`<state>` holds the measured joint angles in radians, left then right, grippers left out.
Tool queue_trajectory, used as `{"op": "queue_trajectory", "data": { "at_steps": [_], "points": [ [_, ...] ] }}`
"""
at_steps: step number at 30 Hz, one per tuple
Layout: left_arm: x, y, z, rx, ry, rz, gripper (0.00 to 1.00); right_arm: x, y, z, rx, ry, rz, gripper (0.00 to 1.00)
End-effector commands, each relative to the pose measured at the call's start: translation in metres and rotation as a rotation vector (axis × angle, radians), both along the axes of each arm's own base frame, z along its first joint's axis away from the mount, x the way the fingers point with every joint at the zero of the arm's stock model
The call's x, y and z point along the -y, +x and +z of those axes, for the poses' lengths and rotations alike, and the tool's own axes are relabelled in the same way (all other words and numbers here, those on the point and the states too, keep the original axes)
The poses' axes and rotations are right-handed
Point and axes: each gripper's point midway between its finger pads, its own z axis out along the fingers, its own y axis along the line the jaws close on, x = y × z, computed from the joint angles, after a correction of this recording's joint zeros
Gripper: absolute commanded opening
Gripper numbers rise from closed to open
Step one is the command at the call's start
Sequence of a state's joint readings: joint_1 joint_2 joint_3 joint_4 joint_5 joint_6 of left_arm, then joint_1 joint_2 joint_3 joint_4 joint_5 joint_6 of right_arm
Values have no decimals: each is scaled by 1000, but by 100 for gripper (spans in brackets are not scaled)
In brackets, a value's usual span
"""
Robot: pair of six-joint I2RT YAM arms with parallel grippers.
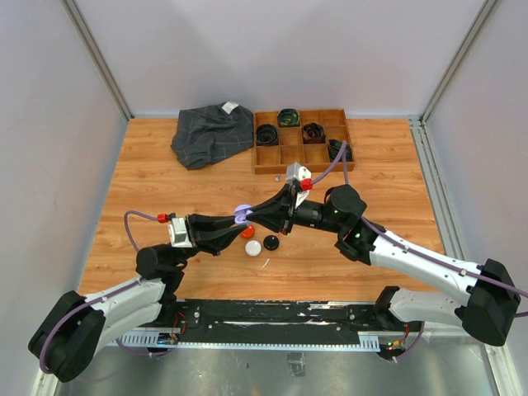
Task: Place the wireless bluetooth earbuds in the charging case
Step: Place the earbud in the charging case, then move the earbud to the center of the board.
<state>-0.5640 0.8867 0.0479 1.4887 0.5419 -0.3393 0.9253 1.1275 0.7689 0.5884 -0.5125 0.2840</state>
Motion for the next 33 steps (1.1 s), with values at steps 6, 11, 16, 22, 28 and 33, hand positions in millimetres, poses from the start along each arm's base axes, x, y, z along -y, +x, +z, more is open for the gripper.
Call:
{"op": "queue_trajectory", "data": {
  "at_steps": [6, 11, 16, 22, 28, 33],
  "points": [
    [-10, -5, 15, 66, -46, 37, 1, 3, -5, 2, 39, 16, -23, 29],
    [-9, -2, 10, 51, -34, 44, 1, 8, -5, 9, 60, 17, -39, 38],
    [-11, 9, -4, 3, -12, 95, 0, 19, 3, 10, 84, -19, -110, 42],
    [-20, 31, -30, -68, 37, 216, 0, 30, 34, -6, 81, -136, -266, 48],
    [-30, 62, -58, -215, 113, 360, 0, 47, 82, -38, 1, -312, -470, 53],
    [-40, 76, -74, -290, 154, 443, 0, 70, 124, -73, -93, -437, -626, 55]
  ]
}}
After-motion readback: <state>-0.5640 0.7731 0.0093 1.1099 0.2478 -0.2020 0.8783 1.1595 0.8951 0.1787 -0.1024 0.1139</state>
